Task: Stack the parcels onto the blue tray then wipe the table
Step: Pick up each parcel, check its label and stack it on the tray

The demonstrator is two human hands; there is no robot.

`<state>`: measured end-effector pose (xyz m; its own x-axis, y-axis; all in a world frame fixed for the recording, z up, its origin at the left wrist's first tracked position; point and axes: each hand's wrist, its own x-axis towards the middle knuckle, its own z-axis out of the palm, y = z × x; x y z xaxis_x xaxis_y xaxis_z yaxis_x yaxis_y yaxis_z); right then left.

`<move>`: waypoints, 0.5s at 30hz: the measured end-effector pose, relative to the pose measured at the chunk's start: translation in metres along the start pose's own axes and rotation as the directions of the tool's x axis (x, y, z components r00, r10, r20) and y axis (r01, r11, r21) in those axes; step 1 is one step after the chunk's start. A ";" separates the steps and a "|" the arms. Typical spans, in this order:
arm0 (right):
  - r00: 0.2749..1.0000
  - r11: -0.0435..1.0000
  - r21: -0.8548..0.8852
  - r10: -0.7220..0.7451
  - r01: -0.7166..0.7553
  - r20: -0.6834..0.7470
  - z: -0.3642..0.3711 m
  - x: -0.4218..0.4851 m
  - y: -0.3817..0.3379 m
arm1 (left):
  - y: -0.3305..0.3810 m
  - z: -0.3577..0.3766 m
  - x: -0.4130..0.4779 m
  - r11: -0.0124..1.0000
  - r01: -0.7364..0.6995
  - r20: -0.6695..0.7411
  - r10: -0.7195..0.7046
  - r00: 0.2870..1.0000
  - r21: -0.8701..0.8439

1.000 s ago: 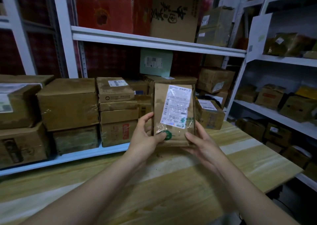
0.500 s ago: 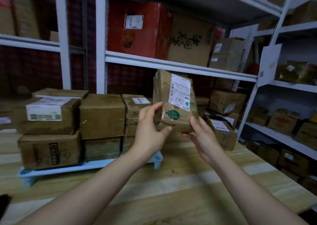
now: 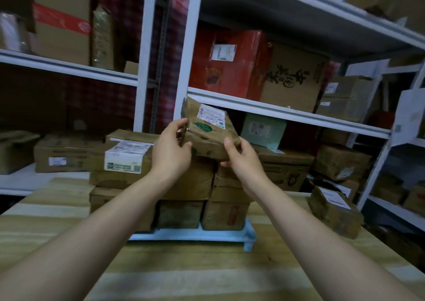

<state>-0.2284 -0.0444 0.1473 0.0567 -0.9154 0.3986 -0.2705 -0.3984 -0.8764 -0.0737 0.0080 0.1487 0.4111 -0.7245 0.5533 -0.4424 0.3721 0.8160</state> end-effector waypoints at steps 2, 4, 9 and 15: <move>0.999 0.997 -0.072 -0.008 0.011 0.042 0.013 0.009 -0.006 | -0.005 -0.013 0.012 0.997 0.032 -0.016 -0.031 0.999 0.075; 0.998 0.991 -0.131 -0.007 0.015 0.068 0.024 0.015 -0.008 | -0.011 -0.021 0.022 0.978 0.064 -0.018 -0.061 0.998 0.196; 0.999 0.960 -0.279 0.009 0.006 0.053 0.038 0.022 -0.002 | -0.022 -0.027 0.032 0.877 0.121 0.009 -0.141 0.990 0.465; 1.000 0.967 -0.255 -0.003 0.000 -0.014 0.042 0.025 0.003 | -0.026 -0.022 0.030 0.901 0.107 0.008 -0.122 0.993 0.420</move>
<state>-0.1868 -0.0704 0.1434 0.0438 -0.9131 0.4053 -0.5068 -0.3700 -0.7786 -0.0326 -0.0103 0.1476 0.4556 -0.7689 0.4486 -0.6897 0.0137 0.7240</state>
